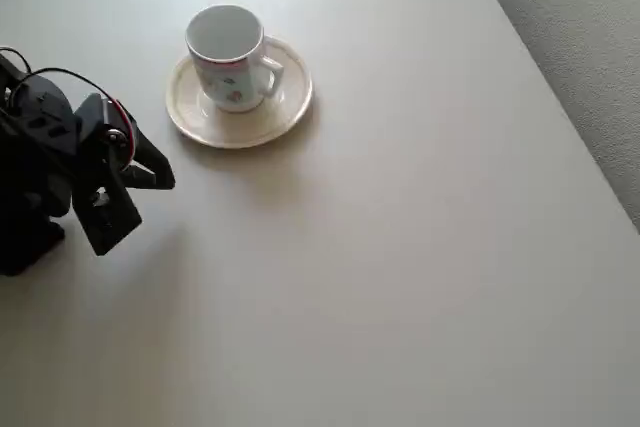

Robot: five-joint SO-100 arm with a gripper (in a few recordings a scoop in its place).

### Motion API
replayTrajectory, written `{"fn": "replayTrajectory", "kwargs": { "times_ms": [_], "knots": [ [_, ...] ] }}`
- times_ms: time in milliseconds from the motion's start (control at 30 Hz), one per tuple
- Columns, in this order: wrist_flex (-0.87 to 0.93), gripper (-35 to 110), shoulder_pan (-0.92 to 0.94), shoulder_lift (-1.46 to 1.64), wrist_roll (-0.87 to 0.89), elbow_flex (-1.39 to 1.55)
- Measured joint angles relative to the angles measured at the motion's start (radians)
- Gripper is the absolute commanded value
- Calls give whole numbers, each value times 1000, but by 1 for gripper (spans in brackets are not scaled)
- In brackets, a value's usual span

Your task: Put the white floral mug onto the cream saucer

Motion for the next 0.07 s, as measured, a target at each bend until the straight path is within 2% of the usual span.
{"fn": "replayTrajectory", "kwargs": {
  "times_ms": [67],
  "knots": [
    [0, -2, 0, 0, 0, 0]
  ]
}}
